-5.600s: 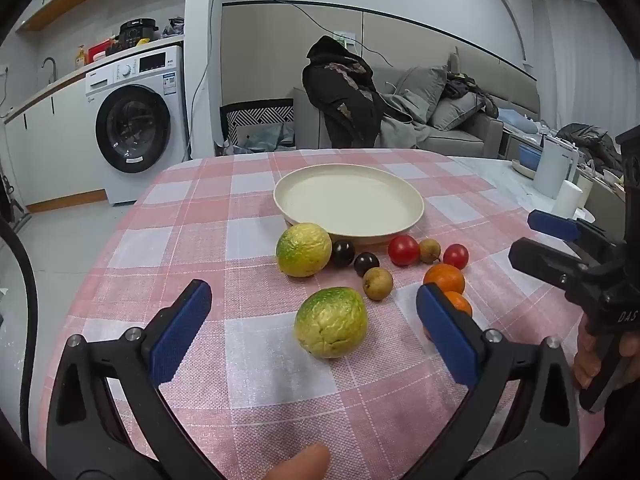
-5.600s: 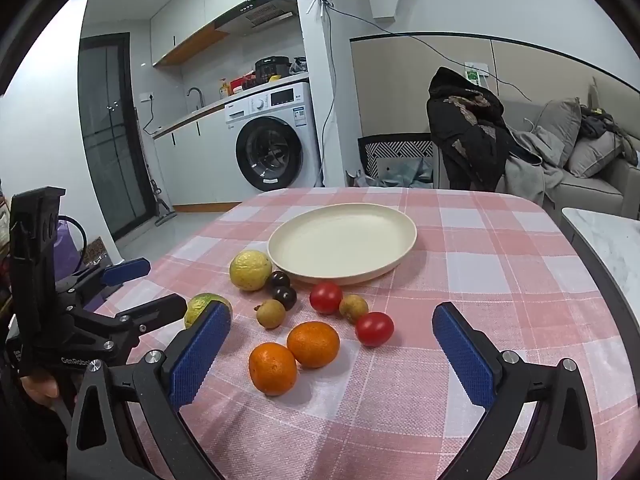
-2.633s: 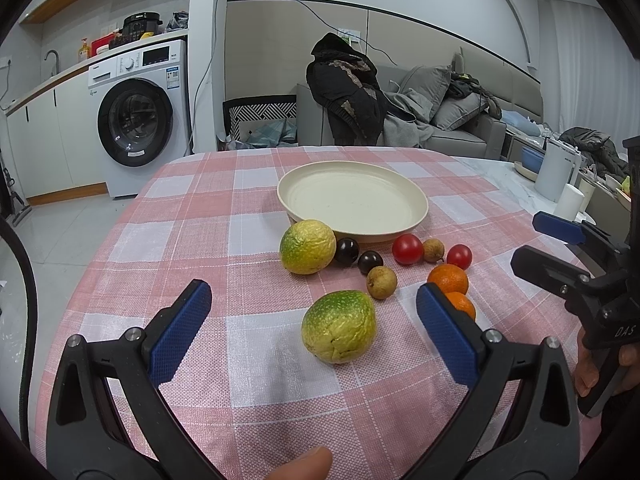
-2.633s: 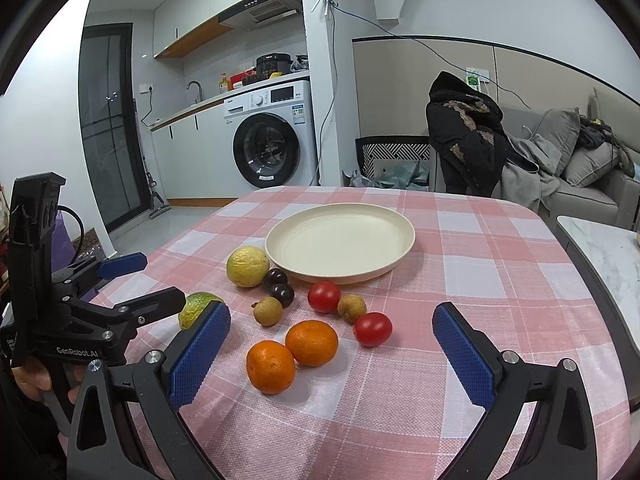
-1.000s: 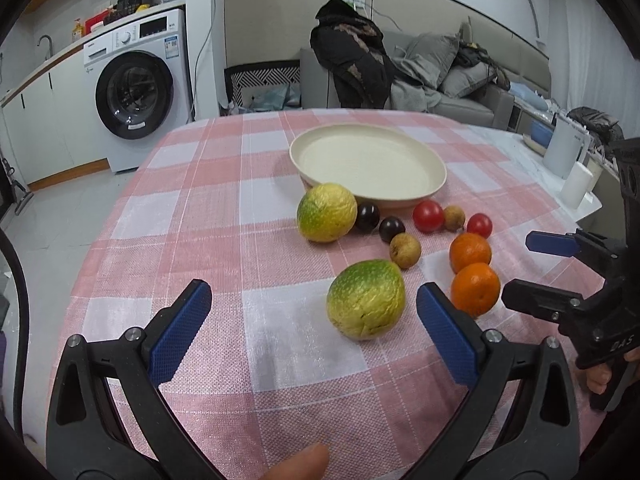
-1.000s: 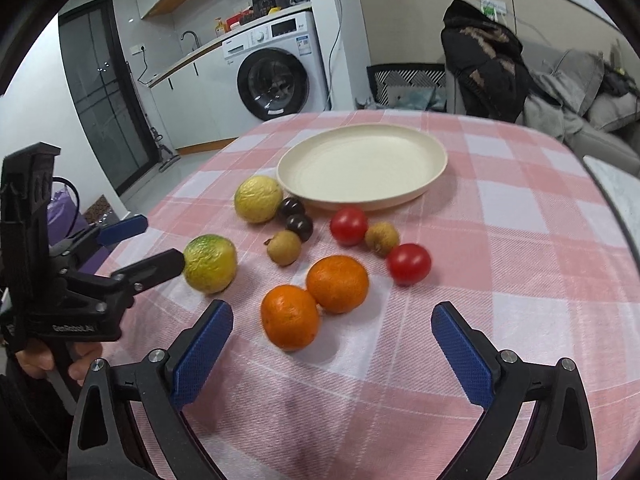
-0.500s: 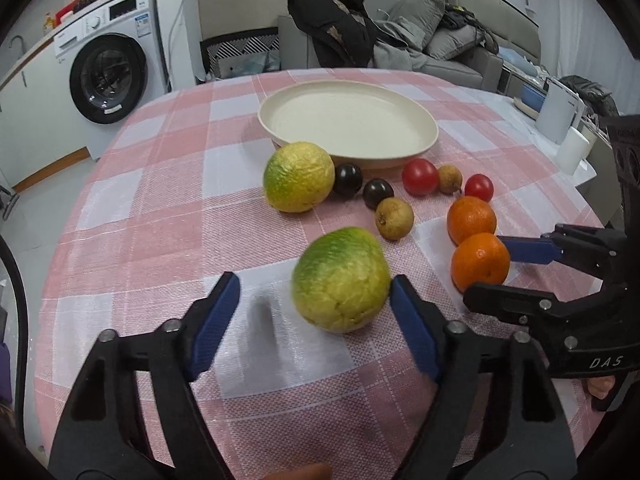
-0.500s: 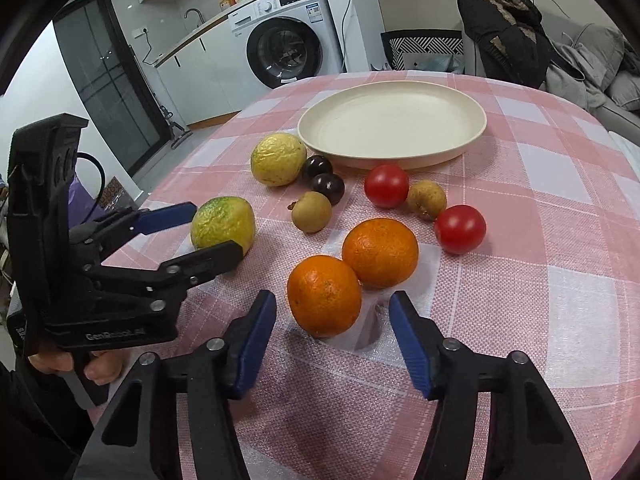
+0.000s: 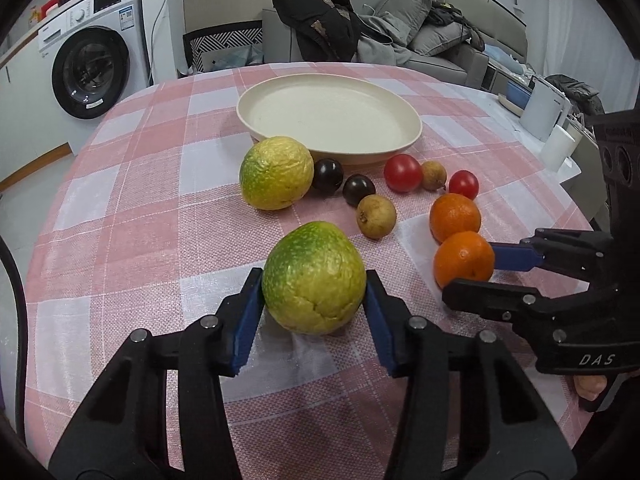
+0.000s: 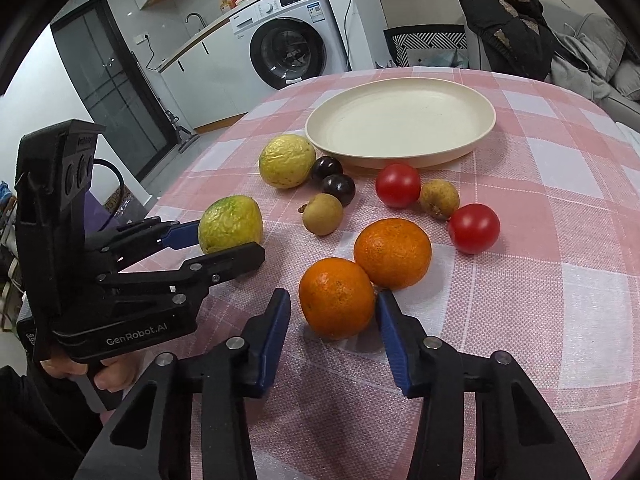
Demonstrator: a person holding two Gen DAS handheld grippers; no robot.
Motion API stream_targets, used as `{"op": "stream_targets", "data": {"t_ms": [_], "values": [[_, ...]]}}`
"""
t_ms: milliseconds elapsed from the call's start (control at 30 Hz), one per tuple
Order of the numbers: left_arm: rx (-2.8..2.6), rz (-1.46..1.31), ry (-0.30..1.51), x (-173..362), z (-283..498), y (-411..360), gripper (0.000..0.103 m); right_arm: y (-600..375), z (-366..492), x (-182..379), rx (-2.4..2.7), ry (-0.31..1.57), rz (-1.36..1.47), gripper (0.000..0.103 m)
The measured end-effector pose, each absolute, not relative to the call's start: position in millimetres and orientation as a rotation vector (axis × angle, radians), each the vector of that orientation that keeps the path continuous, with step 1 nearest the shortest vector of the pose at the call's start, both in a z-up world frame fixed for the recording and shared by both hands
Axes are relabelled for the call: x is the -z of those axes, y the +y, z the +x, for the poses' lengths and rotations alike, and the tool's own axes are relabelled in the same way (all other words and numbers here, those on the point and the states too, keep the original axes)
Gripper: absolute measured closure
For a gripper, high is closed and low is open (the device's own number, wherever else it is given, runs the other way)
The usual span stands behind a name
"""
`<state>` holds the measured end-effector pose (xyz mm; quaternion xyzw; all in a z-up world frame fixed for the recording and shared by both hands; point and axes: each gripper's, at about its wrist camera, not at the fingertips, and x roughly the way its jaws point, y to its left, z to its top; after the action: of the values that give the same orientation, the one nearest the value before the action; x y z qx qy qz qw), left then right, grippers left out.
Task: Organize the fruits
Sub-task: 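Grasp the large green citrus with the left tool while the right tool grasps an orange, then carry both fruits over the cream plate and open both tools to release them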
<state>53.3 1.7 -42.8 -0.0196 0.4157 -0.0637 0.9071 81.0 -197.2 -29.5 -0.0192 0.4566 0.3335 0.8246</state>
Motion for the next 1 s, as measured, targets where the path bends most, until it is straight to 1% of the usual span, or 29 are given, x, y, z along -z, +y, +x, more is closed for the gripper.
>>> {"op": "stream_targets", "data": {"t_ms": [33,167,400,633,1000], "values": [[0.132,-0.044,0.855,42.5,52.5,2.4,0.057,-196.7,80.7,29.5,-0.705,0.969,-0.043,0.065],[0.133,-0.056,0.84,39.2,48.3,5.4,0.057,-197.2,78.8,29.9,-0.71,0.975,-0.043,0.067],[0.142,-0.058,0.791,28.4,40.1,6.6,0.057,-201.0,64.1,20.7,-0.736,0.933,-0.044,0.067],[0.148,-0.062,0.751,18.1,35.0,6.7,0.057,-210.9,59.1,3.5,-0.718,0.848,-0.031,0.067],[0.16,-0.06,0.702,-3.6,49.6,-1.1,0.057,-221.5,93.1,-14.4,-0.637,0.789,-0.014,0.067]]}}
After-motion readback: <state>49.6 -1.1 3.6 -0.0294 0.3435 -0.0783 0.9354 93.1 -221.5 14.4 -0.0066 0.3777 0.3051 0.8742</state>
